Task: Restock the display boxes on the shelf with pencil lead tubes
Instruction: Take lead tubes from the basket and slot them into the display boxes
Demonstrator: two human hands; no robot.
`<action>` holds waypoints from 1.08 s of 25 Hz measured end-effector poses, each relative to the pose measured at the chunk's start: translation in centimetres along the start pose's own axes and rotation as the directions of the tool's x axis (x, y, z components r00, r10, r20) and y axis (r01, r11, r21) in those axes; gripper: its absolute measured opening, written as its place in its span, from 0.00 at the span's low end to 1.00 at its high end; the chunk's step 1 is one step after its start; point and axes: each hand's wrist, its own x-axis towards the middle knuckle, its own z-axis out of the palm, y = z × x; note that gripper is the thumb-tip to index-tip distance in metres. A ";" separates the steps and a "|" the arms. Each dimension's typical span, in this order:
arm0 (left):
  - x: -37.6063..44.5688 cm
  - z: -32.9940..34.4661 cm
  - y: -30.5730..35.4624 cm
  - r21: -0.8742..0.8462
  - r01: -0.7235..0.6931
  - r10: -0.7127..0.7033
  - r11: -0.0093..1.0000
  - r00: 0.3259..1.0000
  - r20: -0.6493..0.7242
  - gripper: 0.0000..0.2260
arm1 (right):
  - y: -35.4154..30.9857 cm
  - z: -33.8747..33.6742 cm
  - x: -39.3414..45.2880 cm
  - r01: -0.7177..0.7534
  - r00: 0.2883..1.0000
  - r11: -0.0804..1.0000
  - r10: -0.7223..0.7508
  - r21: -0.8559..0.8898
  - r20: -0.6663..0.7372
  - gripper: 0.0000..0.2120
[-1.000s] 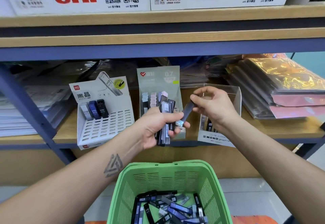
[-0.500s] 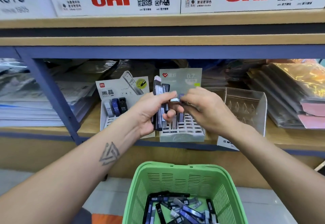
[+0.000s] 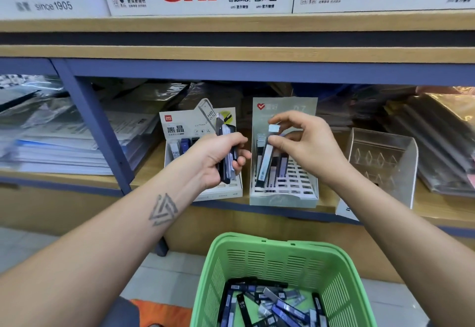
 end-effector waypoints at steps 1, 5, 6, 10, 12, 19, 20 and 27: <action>0.1 -0.1 0.1 -0.011 0.003 -0.003 1.000 1.000 -0.005 0.08 | 0.1 0.3 0.2 0.031 0.999 0.996 -0.032 -0.081 -0.012 0.12; 0.5 -0.6 0.3 -0.015 0.017 -0.017 1.000 1.000 -0.004 0.07 | 0.7 2.0 0.7 0.122 0.993 0.967 -0.120 -0.222 0.022 0.10; 0.6 -0.7 0.4 -0.013 0.016 -0.016 1.000 1.000 -0.004 0.07 | 1.0 2.4 0.8 0.140 0.990 0.958 -0.136 -0.250 0.033 0.10; 0.8 -1.2 0.6 -0.010 0.006 -0.006 1.000 1.000 -0.014 0.07 | 1.9 3.0 1.0 0.128 0.992 0.956 -0.123 -0.265 0.035 0.10; 0.8 -1.4 0.6 -0.005 -0.001 0.001 1.000 1.000 -0.018 0.06 | 2.0 3.0 1.0 0.103 0.995 0.964 -0.098 -0.245 0.032 0.10; 0.7 -1.3 0.5 -0.002 -0.008 0.008 1.000 1.000 -0.021 0.06 | 1.9 3.4 0.7 0.109 0.994 0.969 -0.100 -0.222 0.053 0.10; 0.7 -1.3 0.5 -0.002 -0.010 0.010 1.000 1.000 -0.023 0.05 | 2.1 3.5 0.7 0.113 0.993 0.965 -0.102 -0.236 0.057 0.10; 0.7 -1.2 0.3 0.018 -0.023 0.024 1.000 0.999 -0.029 0.05 | 2.3 3.8 1.0 0.233 0.971 0.850 -0.228 -0.473 0.069 0.06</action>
